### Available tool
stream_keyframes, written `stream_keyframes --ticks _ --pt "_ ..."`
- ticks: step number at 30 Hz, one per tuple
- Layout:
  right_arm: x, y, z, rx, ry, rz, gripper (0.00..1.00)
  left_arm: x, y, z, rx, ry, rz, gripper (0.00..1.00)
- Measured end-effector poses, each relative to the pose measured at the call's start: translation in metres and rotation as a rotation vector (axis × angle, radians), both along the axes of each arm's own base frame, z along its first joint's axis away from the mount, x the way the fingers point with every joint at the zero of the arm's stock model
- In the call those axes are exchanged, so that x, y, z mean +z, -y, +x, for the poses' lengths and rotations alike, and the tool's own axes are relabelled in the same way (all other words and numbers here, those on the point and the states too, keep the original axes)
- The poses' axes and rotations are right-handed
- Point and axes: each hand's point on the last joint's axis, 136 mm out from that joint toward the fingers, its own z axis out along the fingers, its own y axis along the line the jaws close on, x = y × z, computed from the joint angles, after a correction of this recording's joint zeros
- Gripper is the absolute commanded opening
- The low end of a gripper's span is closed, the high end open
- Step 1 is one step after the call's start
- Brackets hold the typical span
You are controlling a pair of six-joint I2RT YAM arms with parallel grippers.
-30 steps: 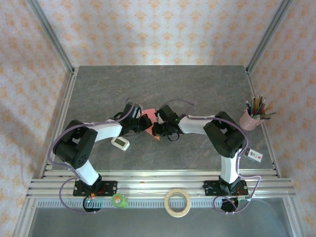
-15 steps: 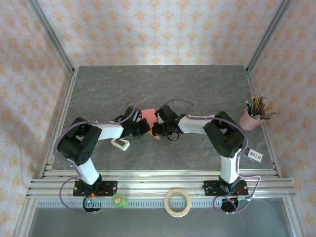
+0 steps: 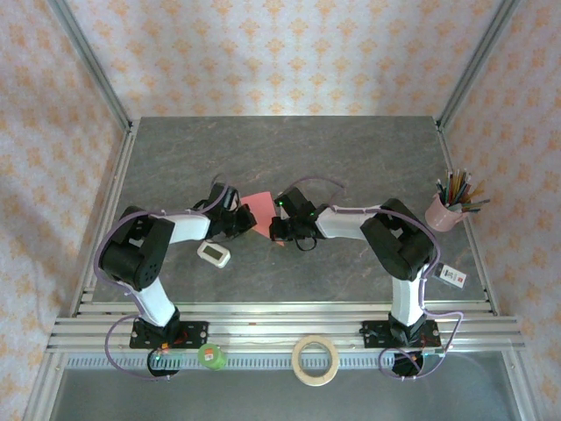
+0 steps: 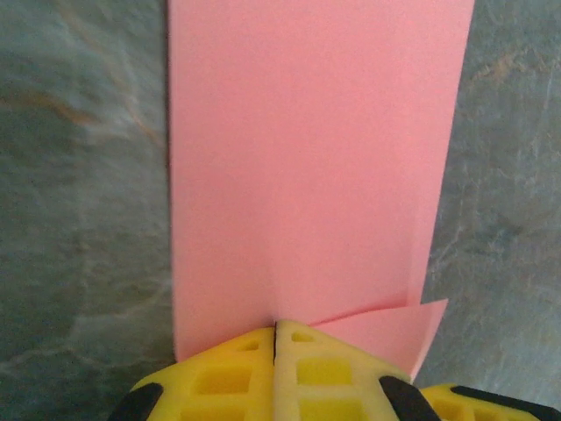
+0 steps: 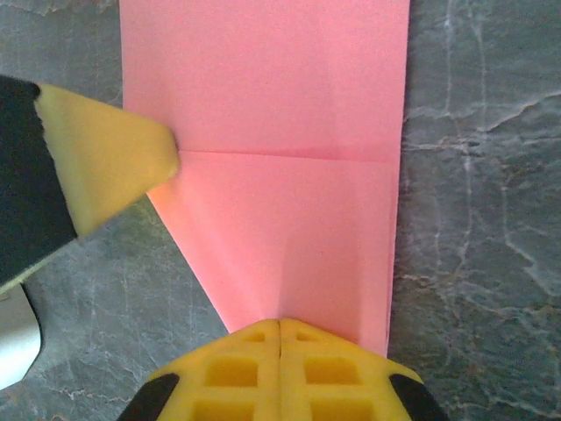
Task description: Fold a paper plane with a square sheet of paper (pick it up from the middle)
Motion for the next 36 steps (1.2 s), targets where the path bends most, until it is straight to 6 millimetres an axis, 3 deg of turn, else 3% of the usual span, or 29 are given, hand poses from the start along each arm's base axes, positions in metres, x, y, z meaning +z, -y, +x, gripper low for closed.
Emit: stream_keyframes --ticks 21,25,27,30,33,36 --pt "0.001 -0.001 0.000 -0.036 0.027 0.073 0.11 0.000 -0.028 0.011 0.043 0.007 0.023 0.12" --pt "0.005 0.002 -0.004 -0.043 0.013 0.104 0.14 0.007 -0.040 0.019 0.083 0.032 0.035 0.15" --pt "0.009 0.005 -0.007 -0.050 0.005 0.115 0.18 0.021 -0.045 0.025 0.103 0.067 0.028 0.19" --pt "0.027 0.005 -0.007 -0.059 0.025 0.153 0.24 0.050 -0.046 0.030 0.114 0.141 0.004 0.25" --pt "0.060 -0.001 0.000 -0.070 0.091 0.230 0.28 0.076 -0.046 0.027 0.126 0.215 -0.027 0.33" --pt "0.087 -0.006 0.006 -0.090 0.140 0.309 0.30 0.082 -0.047 0.013 0.135 0.241 -0.054 0.40"
